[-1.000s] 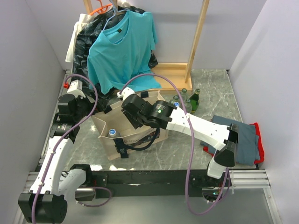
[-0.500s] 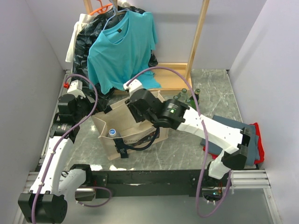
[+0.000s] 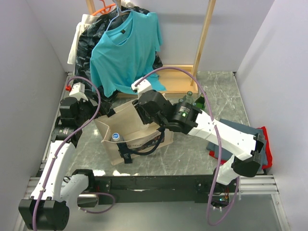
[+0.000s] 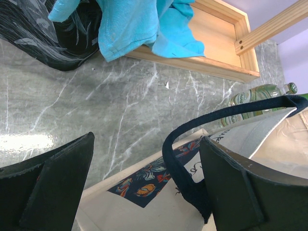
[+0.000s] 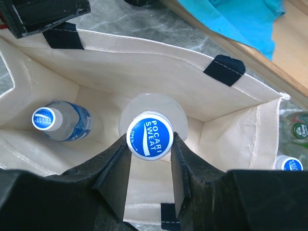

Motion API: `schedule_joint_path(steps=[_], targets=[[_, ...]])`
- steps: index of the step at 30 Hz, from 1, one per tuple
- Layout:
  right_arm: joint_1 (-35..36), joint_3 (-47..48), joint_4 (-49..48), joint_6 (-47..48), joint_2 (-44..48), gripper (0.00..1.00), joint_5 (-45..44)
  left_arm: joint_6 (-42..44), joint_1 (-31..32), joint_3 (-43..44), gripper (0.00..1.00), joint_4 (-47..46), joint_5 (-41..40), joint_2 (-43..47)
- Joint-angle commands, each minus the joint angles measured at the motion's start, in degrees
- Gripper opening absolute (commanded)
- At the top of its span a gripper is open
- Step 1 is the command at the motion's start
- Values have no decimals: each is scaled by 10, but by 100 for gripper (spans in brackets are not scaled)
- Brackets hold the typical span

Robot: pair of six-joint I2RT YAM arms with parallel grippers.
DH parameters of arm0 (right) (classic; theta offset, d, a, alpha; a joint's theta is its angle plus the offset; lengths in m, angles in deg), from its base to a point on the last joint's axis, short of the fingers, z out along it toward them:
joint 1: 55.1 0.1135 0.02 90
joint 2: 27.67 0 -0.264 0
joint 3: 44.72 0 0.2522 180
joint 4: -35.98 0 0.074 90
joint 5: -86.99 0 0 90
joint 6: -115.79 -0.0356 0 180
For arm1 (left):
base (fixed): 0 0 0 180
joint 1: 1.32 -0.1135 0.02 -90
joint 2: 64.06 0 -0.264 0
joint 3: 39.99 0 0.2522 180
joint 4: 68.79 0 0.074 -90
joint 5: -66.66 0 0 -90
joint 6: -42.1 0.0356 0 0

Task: Take the beverage out of the canvas bag
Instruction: Adjust the drink in the canvas bag.

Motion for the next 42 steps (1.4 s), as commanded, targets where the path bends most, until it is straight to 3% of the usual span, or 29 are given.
schedule_joint_path(steps=[1, 16, 42], targets=[[-3, 30, -83, 8, 66, 0, -40, 5, 1, 0, 96, -17, 6, 7], [-17, -22, -107, -4, 41, 0, -41, 1, 1, -5, 96, -18, 8, 9], [-72, -130, -247, -20, -56, 0, 5, 5, 1, 0, 96, -6, 5, 17]])
